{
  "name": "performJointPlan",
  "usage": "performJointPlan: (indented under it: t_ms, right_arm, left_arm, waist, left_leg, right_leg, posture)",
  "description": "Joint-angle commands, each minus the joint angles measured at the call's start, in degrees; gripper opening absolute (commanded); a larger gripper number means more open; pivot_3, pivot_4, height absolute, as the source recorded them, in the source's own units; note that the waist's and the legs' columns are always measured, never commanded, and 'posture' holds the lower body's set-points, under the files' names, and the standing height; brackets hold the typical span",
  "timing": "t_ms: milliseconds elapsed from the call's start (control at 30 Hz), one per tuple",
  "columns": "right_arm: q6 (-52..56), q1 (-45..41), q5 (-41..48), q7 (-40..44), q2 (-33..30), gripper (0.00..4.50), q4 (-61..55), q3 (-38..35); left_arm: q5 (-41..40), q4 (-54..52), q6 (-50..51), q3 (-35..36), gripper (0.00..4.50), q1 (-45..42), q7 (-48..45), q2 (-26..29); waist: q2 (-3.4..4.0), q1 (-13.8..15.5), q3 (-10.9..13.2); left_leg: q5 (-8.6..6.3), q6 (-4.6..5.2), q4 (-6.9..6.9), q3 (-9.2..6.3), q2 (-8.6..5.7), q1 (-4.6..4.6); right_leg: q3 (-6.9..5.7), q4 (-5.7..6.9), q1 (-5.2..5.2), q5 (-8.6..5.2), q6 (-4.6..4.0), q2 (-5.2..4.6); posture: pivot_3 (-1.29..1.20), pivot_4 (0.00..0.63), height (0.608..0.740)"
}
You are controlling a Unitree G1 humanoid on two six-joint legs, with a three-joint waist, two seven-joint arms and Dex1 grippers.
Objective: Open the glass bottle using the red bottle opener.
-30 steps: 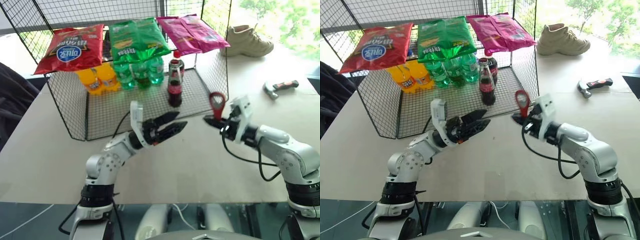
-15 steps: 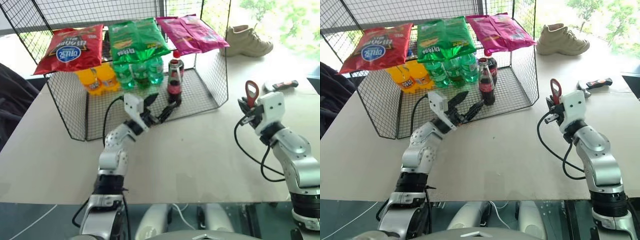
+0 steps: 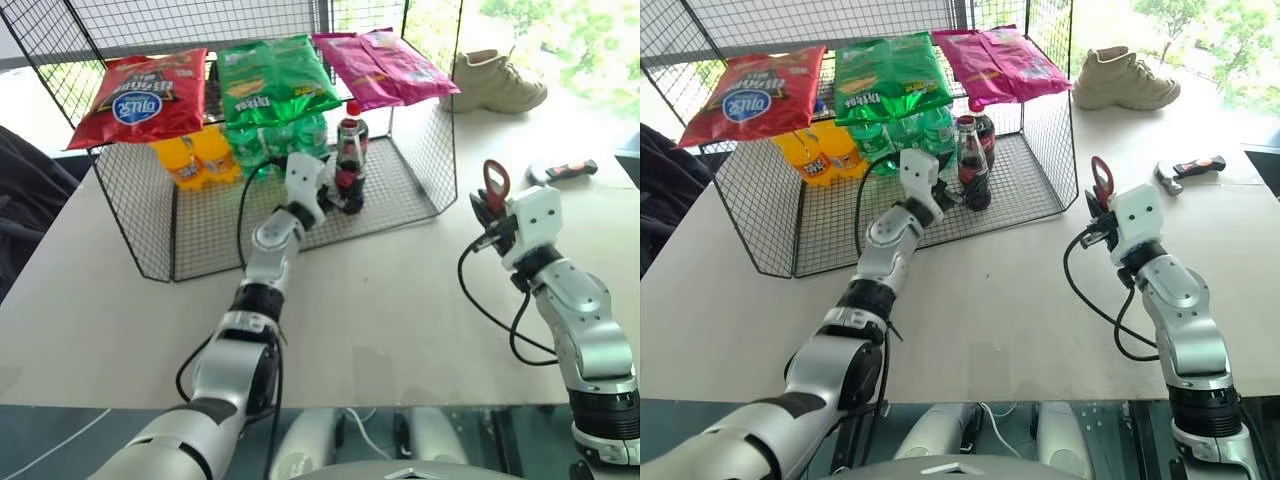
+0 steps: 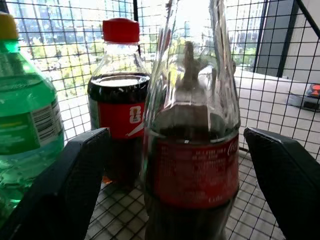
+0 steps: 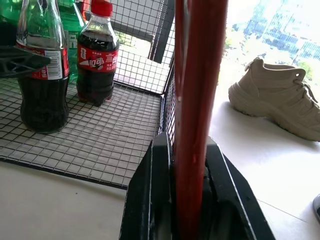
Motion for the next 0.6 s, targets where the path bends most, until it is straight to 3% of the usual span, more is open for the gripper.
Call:
performJointPlan:
  t_ms: [33, 333, 367, 400, 467, 600]
  right_arm:
    - [-1.12, 0.37, -0.56, -0.66, 0.37, 0.00, -3.51, -0.75]
    - [-1.40, 1.66, -2.05, -1.35, 1.60, 0.00, -4.55, -0.35]
    - [-1.40, 1.75, -2.16, -1.34, 1.70, 0.00, -4.65, -0.38]
    - [-1.41, 1.78, -2.27, -1.31, 1.78, 0.00, -4.67, -0.41]
    - [-1.53, 1.82, -2.48, -1.29, 1.88, 0.00, -4.56, -0.62]
    - [-1.84, 1.31, -2.59, -1.04, 1.83, 0.00, -3.91, -1.01]
  left_arm:
    - [0.40, 5.94, -3.35, 0.75, 4.44, -4.15, -0.97, -0.58]
    - [1.82, 15.79, -5.55, 1.44, 4.44, -11.13, 1.46, -1.85]
    - [1.79, 16.08, -5.63, 1.56, 3.92, -11.23, 1.47, -1.93]
    - [1.78, 16.29, -5.73, 1.66, 3.78, -11.29, 1.46, -1.97]
    - [1.50, 16.13, -5.66, 2.01, 2.70, -11.08, 0.54, -2.19]
    - [1.10, 13.73, -5.41, 2.01, 2.54, -9.37, -2.05, -2.16]
  waist:
    - [0.00, -0.10, 0.00]
    - [-0.01, -0.10, 0.00]
    - [-0.01, -0.10, 0.00]
    - [-0.01, -0.10, 0.00]
    - [-0.01, -0.12, 0.00]
    - [-0.01, -0.05, 0.00]
  left_leg:
    - [0.00, 0.00, 0.00, 0.00, 0.00, 0.00]
    - [0.00, 0.01, 0.08, 0.02, -0.01, 0.00]
    - [0.00, 0.01, 0.08, 0.02, -0.01, 0.00]
    - [0.00, 0.01, 0.08, 0.02, -0.01, 0.00]
    - [0.01, 0.01, 0.08, 0.03, -0.01, 0.00]
    - [0.01, 0.01, 0.12, 0.02, -0.02, 0.00]
  right_leg:
    - [0.00, 0.00, 0.00, 0.00, 0.00, 0.00]
    - [0.01, 0.12, -0.02, 0.00, 0.01, 0.02]
    - [0.01, 0.13, -0.02, 0.00, 0.01, 0.02]
    - [0.01, 0.13, -0.02, 0.00, 0.01, 0.02]
    - [0.02, 0.13, -0.02, 0.00, 0.01, 0.02]
    - [0.01, 0.18, -0.02, 0.00, 0.01, 0.02]
  posture:
    - [0.00, 0.150, 0.740]
    - [0.00, 0.150, 0.740]
    - [0.00, 0.150, 0.740]
    - [0.00, 0.150, 0.740]
    - [0.00, 0.150, 0.740]
    - [0.00, 0.150, 0.740]
